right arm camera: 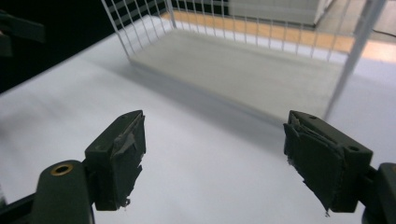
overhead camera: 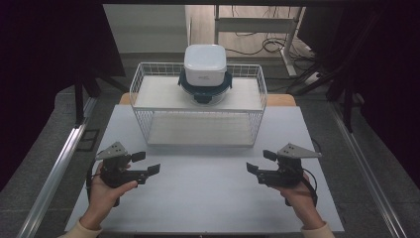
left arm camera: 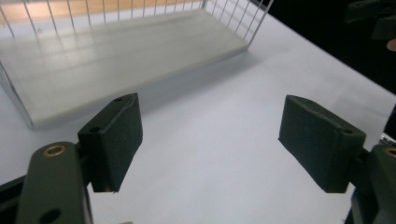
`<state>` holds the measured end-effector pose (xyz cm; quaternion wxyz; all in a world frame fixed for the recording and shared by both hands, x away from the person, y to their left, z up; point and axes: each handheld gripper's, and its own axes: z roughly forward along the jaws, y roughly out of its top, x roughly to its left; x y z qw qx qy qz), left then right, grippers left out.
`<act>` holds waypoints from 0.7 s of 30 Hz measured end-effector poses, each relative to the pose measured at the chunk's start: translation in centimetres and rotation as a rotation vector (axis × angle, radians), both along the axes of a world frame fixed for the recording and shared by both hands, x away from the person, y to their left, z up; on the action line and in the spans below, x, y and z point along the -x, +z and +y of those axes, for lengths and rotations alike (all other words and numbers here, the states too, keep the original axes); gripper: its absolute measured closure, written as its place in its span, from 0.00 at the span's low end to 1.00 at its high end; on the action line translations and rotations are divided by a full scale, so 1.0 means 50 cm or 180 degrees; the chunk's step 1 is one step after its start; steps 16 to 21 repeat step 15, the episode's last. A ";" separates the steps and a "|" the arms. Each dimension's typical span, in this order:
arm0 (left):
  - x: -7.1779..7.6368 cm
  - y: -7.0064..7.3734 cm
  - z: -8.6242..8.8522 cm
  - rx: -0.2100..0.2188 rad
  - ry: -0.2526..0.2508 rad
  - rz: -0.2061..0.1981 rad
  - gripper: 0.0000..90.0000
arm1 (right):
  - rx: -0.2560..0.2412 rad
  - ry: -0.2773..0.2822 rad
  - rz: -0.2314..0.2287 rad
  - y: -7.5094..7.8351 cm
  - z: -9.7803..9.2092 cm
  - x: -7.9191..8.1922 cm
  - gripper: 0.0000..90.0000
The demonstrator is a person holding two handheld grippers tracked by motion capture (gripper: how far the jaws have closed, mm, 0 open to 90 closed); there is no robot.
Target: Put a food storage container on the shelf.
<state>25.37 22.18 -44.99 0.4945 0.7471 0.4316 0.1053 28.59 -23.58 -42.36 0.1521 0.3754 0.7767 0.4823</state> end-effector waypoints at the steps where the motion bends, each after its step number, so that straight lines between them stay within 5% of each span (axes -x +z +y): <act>1: -0.001 -0.004 0.001 -0.0015 0.0014 0.0017 0.24 | 0.0024 -0.0028 0.0005 -0.008 -0.002 0.003 0.23; 21: -0.002 -0.011 0.003 0.0027 0.0080 0.0044 0.23 | 0.0012 -0.0010 -0.0099 -0.014 -0.005 0.017 0.22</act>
